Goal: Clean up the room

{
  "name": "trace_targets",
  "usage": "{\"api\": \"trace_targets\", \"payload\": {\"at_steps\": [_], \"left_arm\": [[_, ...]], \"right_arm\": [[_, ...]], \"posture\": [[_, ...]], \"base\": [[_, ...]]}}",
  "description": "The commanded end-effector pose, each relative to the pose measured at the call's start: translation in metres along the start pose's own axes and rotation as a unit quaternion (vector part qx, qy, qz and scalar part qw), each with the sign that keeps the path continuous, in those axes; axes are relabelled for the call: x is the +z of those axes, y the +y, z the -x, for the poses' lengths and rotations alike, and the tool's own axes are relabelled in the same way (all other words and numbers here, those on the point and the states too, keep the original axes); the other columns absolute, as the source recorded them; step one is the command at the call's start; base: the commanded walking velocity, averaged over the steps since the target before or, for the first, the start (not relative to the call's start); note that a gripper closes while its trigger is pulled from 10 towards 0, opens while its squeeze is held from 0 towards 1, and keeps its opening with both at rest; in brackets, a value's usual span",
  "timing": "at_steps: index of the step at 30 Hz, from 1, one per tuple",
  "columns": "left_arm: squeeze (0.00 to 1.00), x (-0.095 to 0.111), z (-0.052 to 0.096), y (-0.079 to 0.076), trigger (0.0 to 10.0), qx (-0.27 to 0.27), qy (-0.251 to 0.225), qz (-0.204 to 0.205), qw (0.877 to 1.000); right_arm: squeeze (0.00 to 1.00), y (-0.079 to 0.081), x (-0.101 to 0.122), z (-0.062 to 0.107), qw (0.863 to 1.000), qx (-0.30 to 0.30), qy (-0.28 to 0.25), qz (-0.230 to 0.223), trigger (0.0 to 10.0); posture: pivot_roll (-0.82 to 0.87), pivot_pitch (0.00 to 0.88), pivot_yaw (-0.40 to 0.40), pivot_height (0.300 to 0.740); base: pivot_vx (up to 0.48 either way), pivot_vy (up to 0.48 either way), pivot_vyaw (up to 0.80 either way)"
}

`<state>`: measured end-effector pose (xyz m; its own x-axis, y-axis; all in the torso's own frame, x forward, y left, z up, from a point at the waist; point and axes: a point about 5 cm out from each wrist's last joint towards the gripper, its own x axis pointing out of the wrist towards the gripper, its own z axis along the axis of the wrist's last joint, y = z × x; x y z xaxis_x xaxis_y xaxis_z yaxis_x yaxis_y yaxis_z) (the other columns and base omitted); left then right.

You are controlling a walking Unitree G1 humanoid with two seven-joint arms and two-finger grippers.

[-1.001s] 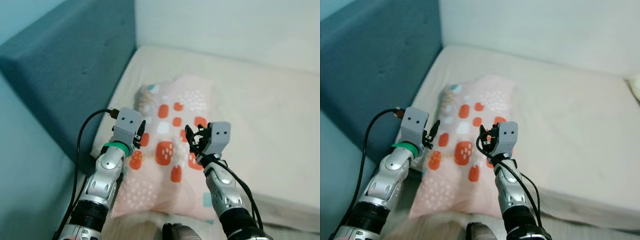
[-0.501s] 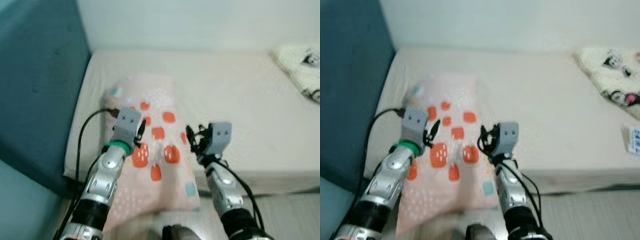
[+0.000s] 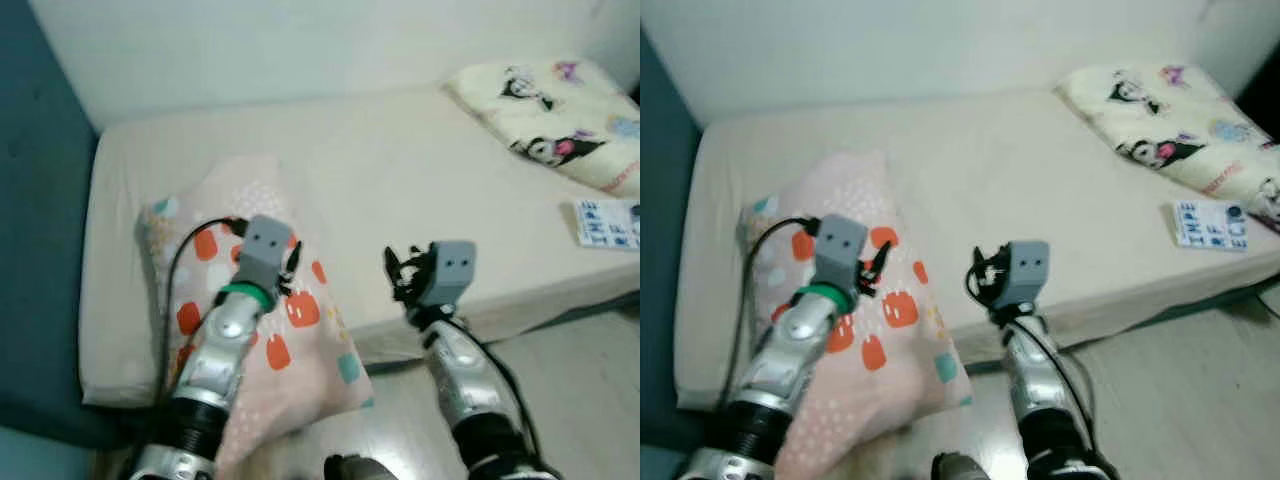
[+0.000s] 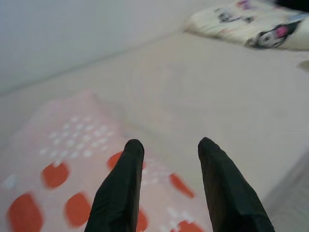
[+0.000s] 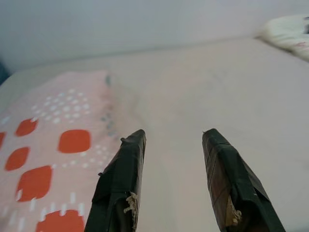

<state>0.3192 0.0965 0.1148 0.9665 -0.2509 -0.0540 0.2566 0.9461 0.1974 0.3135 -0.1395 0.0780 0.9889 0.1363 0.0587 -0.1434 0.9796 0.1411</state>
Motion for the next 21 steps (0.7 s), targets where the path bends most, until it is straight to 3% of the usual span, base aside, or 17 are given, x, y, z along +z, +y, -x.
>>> {"api": "trace_targets", "payload": {"at_steps": [1, 4, 9, 11, 21], "left_arm": [[0.00, -0.0066, 0.0024, 0.0014, 10.0, 0.000, 0.010, -0.004, 1.000], [0.00, -0.0061, 0.0029, 0.0011, 10.0, -0.002, 0.005, -0.007, 1.000], [0.00, -0.0059, 0.0034, 0.0003, 10.0, -0.004, 0.003, -0.003, 1.000], [0.00, -0.0060, 0.0036, 0.0000, 10.0, -0.003, 0.004, 0.005, 1.000], [0.00, -0.0060, 0.0038, -0.0004, 10.0, -0.003, 0.004, 0.010, 1.000]], "right_arm": [[0.00, 0.0017, -0.0069, 0.0035, 1.000, -0.001, 0.013, -0.004, 10.0], [0.00, 0.0021, -0.0070, 0.0037, 1.000, 0.000, 0.013, -0.003, 10.0], [0.00, 0.0024, -0.0075, 0.0043, 1.000, 0.000, 0.014, -0.003, 10.0], [0.00, 0.0024, -0.0076, 0.0045, 1.000, -0.001, 0.014, -0.004, 10.0], [0.00, 0.0020, -0.0082, 0.0050, 1.000, -0.001, 0.014, -0.004, 10.0]], "posture": [[0.04, 0.000, 0.028, 0.731], [0.04, 0.000, 0.029, 0.731], [0.04, 0.000, 0.030, 0.731], [0.04, 0.000, 0.030, 0.731], [0.04, 0.000, 0.028, 0.731]], "base": [[0.000, 0.000, 0.00], [0.000, 0.000, 0.00], [0.000, -0.480, 0.00], [0.000, 0.000, 0.00], [0.000, 0.372, 0.00]]}}
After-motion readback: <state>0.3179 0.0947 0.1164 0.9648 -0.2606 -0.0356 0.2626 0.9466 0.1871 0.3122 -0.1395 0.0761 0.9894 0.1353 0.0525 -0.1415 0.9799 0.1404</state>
